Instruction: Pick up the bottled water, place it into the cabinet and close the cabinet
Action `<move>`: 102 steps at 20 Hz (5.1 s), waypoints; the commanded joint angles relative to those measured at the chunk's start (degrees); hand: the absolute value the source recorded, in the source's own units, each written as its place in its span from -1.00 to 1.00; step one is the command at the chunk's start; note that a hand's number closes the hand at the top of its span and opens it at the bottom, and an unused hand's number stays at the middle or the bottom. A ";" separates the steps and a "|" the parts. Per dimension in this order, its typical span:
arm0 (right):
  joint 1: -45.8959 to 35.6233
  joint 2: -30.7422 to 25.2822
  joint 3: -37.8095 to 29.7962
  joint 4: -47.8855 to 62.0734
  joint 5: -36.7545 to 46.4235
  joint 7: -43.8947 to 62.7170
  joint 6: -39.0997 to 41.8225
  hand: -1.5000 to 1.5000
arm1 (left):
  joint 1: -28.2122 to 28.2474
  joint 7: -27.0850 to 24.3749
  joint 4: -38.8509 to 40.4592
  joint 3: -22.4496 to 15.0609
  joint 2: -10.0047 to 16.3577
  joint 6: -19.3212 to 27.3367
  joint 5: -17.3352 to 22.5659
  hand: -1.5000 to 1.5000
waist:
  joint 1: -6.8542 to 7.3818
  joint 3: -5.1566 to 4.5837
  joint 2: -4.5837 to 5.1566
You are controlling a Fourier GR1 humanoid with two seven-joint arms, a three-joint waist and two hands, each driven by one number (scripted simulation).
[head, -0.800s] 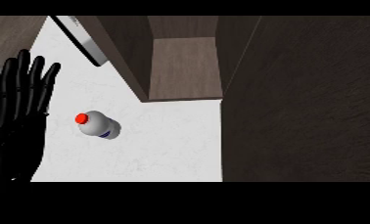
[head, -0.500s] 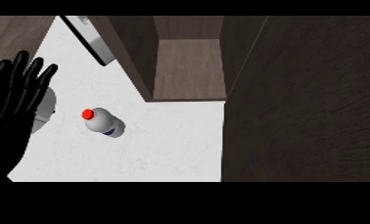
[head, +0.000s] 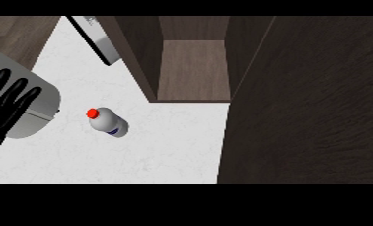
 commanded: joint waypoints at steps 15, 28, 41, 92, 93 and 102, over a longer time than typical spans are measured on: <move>-3.14 2.64 11.10 -9.70 8.93 13.86 -6.06 -1.00 | 4.40 9.25 1.48 9.88 3.45 -8.48 7.74 -1.00 | -0.06 0.01 0.12; -4.29 0.89 17.84 -9.41 13.14 16.09 -9.75 -1.00 | -3.26 -2.47 18.25 4.11 -7.73 -13.08 -18.59 -1.00 | -1.09 -0.06 0.22; -6.15 -0.30 19.85 -12.31 14.21 19.49 -13.82 -1.00 | -11.20 -15.49 42.96 3.28 -6.21 -14.76 -33.76 -1.00 | -1.21 -0.08 0.27; -7.30 -8.96 23.53 -11.38 13.26 17.91 -21.56 -1.00 | -29.61 -66.78 89.03 -4.46 -13.58 11.82 -54.31 1.00 | -0.97 -0.06 0.12; -6.86 -7.92 25.79 -10.80 15.12 17.66 -23.19 -1.00 | -29.66 -65.35 89.61 -3.12 -15.67 17.48 -53.88 1.00 | -1.29 -0.10 0.04; -5.56 -9.53 24.16 -11.17 12.83 15.92 -23.30 -1.00 | -27.65 -60.39 80.61 -6.97 -21.86 22.64 -44.19 1.00 | -0.64 0.04 -0.10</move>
